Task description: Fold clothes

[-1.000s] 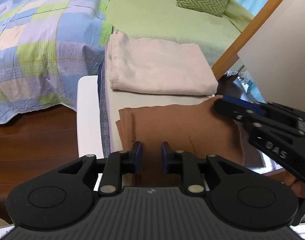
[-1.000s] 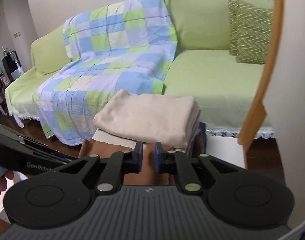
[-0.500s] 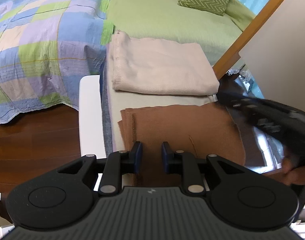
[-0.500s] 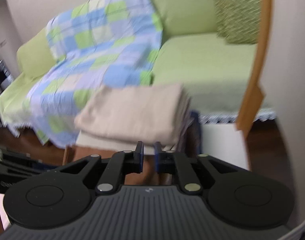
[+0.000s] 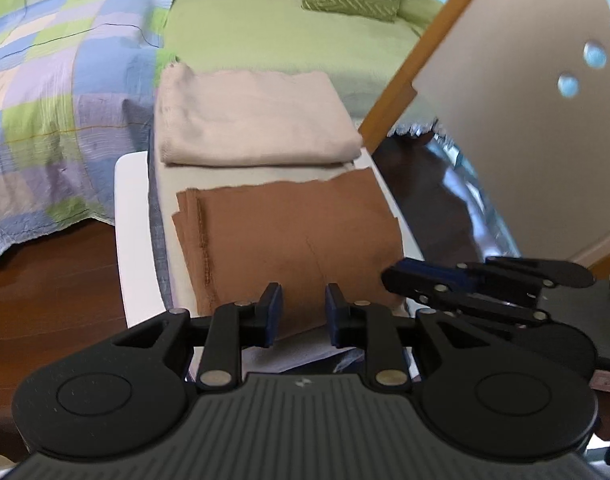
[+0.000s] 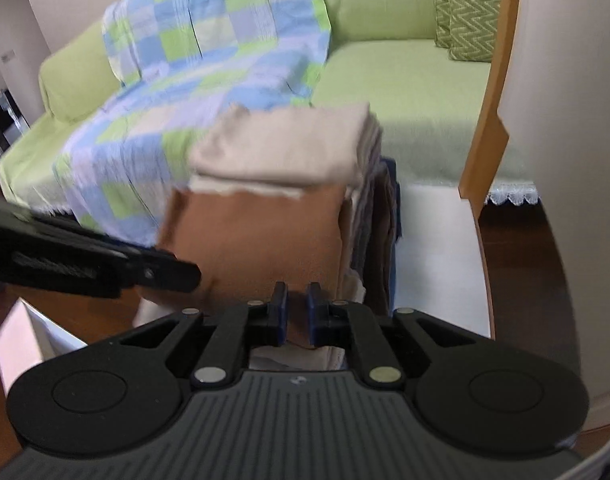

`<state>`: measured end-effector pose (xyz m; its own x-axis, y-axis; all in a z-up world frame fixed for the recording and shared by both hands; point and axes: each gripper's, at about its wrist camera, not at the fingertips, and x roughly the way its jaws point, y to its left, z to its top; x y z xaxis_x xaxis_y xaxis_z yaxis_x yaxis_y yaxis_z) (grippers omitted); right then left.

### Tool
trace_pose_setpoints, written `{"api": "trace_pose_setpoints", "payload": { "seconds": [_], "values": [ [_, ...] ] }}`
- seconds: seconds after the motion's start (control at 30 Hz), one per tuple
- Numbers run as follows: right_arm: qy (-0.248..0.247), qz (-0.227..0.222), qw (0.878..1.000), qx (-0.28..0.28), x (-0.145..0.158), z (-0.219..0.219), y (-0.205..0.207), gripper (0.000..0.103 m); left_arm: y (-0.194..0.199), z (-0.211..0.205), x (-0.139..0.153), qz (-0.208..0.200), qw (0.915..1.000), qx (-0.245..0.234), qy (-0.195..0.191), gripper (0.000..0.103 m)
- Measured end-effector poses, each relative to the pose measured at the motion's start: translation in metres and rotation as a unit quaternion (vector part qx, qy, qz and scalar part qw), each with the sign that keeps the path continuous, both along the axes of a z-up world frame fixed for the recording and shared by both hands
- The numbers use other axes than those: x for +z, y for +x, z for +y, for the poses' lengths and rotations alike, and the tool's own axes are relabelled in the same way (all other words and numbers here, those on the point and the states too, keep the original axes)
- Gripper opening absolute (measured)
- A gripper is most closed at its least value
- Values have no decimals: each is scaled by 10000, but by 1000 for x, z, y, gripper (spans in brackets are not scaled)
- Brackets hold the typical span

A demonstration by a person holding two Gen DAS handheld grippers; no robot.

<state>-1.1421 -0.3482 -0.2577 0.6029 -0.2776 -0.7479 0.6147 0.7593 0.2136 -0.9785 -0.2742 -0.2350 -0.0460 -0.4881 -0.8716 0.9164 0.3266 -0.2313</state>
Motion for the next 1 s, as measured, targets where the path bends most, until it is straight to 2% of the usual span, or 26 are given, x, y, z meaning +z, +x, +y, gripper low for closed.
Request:
{"api": "trace_pose_setpoints", "payload": {
  "seconds": [0.2,0.4,0.67,0.7,0.83,1.0],
  "values": [
    [14,38,9999,108,-2,0,1,8,2,2,-7,-13,9999,61,136,28],
    [27,-347,9994,-85,18,-8,-4,9,4,4,3,-103,9999,87,-46,29],
    [-15,-283,9996,-83,14,-14,3,10,33,-1,8,-134,9976,424,-528,30],
    [-23,-267,9996,-87,14,-14,4,10,38,-4,6,-124,9972,426,-609,30],
    [-70,-107,9999,9,10,-15,9,10,55,-13,-18,-182,9976,544,-386,31],
    [-72,-9,9999,71,8,-18,16,9,58,-11,-22,-220,9972,538,-463,32]
  ]
}}
